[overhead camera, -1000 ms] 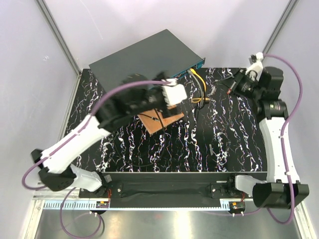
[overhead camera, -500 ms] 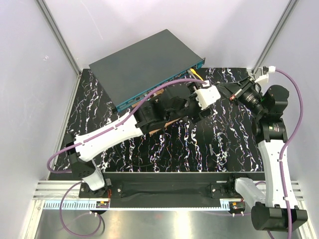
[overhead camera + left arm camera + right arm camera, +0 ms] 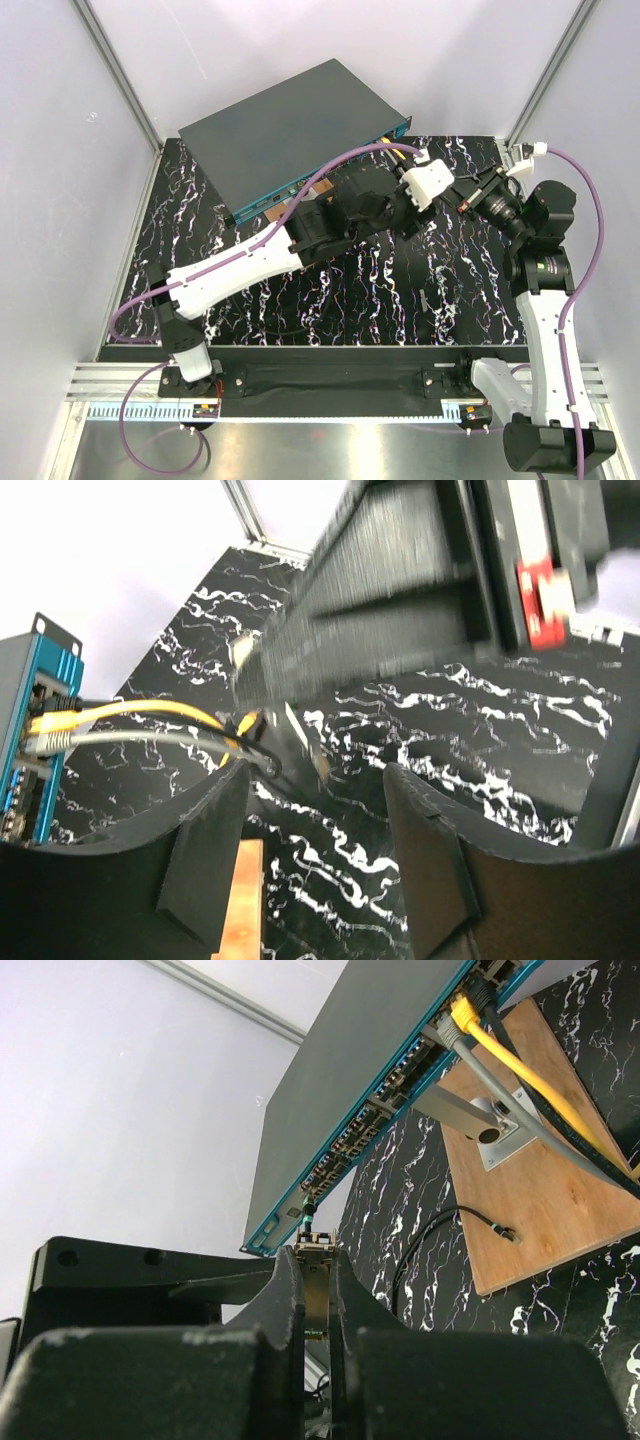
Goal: Insert the plug into the switch port
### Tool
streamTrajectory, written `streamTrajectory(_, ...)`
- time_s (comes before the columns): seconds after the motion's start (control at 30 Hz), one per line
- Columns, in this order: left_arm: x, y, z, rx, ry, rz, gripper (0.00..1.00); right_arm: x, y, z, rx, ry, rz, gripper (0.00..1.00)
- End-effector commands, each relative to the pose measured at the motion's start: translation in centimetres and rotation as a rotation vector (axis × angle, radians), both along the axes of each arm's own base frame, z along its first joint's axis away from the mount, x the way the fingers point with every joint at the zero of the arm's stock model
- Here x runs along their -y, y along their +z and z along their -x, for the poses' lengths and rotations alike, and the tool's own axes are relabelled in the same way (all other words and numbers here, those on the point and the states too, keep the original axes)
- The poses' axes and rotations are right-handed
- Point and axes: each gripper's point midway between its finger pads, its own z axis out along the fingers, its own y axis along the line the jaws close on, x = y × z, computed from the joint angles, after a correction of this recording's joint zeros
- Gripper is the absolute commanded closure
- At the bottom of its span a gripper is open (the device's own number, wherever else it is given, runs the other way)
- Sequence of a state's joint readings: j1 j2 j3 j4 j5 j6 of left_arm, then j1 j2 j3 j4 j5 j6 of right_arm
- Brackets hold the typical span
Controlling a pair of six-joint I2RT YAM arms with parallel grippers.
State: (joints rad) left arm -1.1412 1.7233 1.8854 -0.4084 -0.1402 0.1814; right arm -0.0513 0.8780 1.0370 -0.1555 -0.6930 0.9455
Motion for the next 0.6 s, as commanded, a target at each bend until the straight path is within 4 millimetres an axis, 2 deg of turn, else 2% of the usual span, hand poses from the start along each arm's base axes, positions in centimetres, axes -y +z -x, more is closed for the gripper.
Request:
streamTrajectory(0.0, 1.0, 4.0, -0.8, 0.037, 0.039, 0.129, 0.42, -0.6, 1.0, 1.1, 0.071, 0.034, 0.030, 1.00)
streamTrajectory(0.2, 1.4, 3.5, -1.6, 0.034, 0.070, 0.123, 0.57, -0.8, 0.5, 1.5, 0.063, 0.046, 0.042, 1.00)
streamTrajectory(0.33, 1.0, 3.8, -1.7, 0.030, 0.086, 0.134, 0.75, -0.9, 0.3, 1.8, 0.058, 0.054, 0.044, 1.00)
streamTrajectory(0.37, 0.9, 4.0, -1.7, 0.030, 0.089, 0.140, 0.84, -0.9, 0.2, 1.9, 0.058, 0.062, 0.046, 1.00)
streamTrajectory(0.47, 0.4, 4.0, -1.6, 0.016, 0.095, 0.146, 1.00, -1.0, 0.2, 2.0, 0.056, 0.069, 0.047, 0.81)
streamTrajectory(0.53, -0.1, 4.3, -1.1, -0.008, 0.087, 0.164, 1.00, -0.9, 0.8, 1.7, 0.069, 0.065, 0.062, 0.61)
streamTrajectory(0.57, -0.3, 3.2, -0.8, -0.032, 0.086, 0.147, 1.00, -0.8, 0.8, 1.5, 0.073, 0.065, 0.094, 0.54)
